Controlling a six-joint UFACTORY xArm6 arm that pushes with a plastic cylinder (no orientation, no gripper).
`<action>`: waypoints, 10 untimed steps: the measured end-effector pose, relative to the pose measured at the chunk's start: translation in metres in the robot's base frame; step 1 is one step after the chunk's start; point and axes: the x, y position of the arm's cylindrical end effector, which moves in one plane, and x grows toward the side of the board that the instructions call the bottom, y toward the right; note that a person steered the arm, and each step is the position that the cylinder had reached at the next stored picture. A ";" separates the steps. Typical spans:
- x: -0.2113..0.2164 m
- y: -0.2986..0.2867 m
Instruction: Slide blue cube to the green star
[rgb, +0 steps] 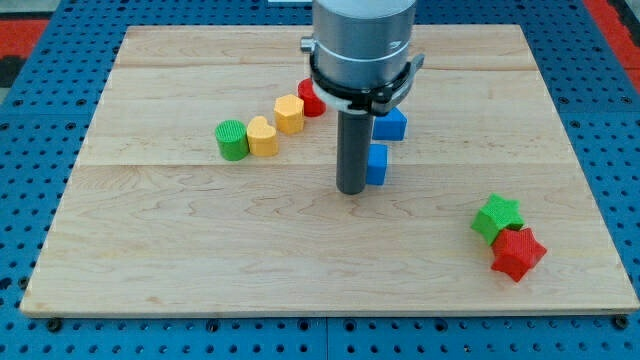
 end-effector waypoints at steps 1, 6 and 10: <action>-0.033 -0.020; -0.062 0.102; -0.028 0.146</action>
